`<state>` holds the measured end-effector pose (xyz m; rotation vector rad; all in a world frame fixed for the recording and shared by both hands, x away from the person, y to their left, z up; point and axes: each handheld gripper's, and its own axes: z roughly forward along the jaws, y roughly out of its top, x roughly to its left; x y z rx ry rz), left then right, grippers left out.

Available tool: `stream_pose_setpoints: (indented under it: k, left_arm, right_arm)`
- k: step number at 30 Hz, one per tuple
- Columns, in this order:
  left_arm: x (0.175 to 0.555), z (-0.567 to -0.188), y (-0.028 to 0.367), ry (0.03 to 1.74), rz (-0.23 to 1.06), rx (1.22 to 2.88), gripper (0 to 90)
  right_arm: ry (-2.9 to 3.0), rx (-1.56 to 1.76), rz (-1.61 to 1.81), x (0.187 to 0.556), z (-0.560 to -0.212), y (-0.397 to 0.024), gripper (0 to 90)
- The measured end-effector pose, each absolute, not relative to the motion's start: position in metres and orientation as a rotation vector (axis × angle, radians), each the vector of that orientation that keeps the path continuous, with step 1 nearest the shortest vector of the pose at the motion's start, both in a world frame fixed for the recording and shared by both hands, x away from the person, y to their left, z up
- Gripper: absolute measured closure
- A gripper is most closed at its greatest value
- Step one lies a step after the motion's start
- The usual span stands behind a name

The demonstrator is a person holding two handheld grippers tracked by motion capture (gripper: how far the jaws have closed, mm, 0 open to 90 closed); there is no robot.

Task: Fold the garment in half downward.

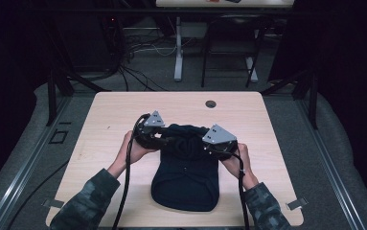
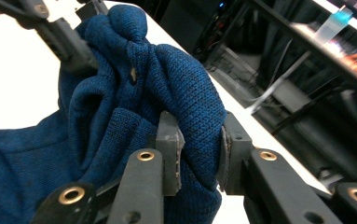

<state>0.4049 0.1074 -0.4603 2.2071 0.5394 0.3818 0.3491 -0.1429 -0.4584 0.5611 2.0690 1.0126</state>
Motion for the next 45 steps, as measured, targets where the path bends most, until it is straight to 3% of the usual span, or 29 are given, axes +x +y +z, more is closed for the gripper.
stream_pose_setpoints:
  k: [4,9,17,38,45]
  left_arm:
    - [0.404,-0.458,0.108,0.518,0.435,2.129,70.4]
    - [0.402,-0.451,0.104,0.508,0.535,2.093,71.9]
    - [0.392,-0.461,0.104,0.485,0.619,2.079,72.0]
    - [0.368,-0.484,0.109,0.463,0.643,2.075,69.5]
    - [0.367,-0.49,0.11,0.467,0.595,2.105,63.1]
  right_arm:
    - [2.014,0.529,0.981,0.349,-0.452,-0.144,73.8]
    - [2.009,0.539,0.984,0.354,-0.435,-0.143,73.6]
    - [2.066,0.573,0.992,0.346,-0.447,-0.144,71.8]
    - [2.169,0.565,1.003,0.319,-0.467,-0.144,70.5]
    - [2.167,0.528,1.018,0.316,-0.473,-0.143,71.3]
